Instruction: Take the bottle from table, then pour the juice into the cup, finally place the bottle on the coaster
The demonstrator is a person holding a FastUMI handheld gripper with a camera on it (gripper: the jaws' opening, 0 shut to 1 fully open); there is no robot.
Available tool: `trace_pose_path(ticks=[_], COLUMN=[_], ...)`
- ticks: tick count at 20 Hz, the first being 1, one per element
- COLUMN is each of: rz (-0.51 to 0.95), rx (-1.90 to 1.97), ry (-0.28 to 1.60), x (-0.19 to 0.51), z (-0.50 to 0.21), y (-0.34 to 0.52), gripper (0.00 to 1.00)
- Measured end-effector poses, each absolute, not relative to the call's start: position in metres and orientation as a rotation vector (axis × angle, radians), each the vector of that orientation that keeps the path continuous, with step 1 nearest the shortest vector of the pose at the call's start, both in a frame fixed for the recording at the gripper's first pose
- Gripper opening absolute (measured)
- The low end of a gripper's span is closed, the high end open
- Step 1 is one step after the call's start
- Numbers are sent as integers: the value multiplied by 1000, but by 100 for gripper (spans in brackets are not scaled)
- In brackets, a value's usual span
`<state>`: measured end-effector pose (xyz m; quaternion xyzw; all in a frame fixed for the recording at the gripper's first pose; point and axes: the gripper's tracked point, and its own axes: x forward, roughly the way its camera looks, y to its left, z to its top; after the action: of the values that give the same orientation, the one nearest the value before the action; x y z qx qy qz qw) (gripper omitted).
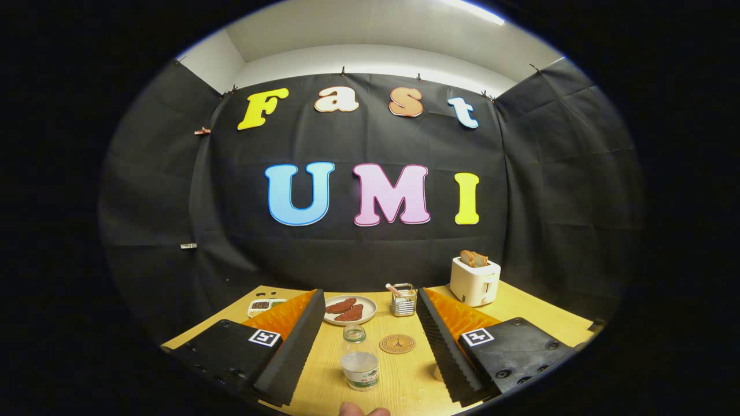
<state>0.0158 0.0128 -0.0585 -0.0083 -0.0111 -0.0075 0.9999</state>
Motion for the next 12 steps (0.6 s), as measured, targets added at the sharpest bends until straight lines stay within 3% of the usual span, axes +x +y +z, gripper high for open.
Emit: trace_pose_path(ticks=[12], rz=[-59], rx=[-48], ry=[90], x=[52], z=[-210], y=[28], gripper=[97])
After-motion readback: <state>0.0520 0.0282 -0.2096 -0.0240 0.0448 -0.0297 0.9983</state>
